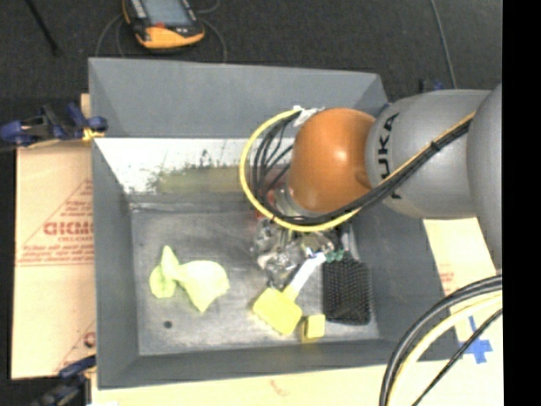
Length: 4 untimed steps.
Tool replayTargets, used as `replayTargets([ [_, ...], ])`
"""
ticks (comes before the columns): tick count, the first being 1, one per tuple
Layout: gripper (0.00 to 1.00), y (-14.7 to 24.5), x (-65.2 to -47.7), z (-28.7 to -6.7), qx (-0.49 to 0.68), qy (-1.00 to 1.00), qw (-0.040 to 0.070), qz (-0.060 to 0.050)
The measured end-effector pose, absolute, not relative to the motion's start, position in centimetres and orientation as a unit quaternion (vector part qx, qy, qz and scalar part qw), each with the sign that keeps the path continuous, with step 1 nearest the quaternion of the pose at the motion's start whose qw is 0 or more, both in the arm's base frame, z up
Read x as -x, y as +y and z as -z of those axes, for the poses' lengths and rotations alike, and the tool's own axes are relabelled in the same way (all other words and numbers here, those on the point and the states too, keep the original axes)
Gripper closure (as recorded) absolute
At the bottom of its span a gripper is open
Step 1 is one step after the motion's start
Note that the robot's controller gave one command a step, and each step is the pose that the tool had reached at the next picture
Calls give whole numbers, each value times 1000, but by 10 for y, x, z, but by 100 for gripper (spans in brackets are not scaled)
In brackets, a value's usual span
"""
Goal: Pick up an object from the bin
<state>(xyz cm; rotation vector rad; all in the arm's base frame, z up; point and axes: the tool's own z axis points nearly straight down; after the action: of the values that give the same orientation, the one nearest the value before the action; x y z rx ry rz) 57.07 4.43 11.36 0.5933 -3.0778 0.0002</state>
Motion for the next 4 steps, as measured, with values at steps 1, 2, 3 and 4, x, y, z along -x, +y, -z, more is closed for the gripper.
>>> replayTargets([
  [1,100,47,-574,-177,-199,-980,0,1],
  [2,100,36,-568,-244,-221,-975,0,0],
  [3,100,26,-565,-313,-252,-968,-1,0],
  [4,100,-1,-556,-138,-245,-969,2,1],
])
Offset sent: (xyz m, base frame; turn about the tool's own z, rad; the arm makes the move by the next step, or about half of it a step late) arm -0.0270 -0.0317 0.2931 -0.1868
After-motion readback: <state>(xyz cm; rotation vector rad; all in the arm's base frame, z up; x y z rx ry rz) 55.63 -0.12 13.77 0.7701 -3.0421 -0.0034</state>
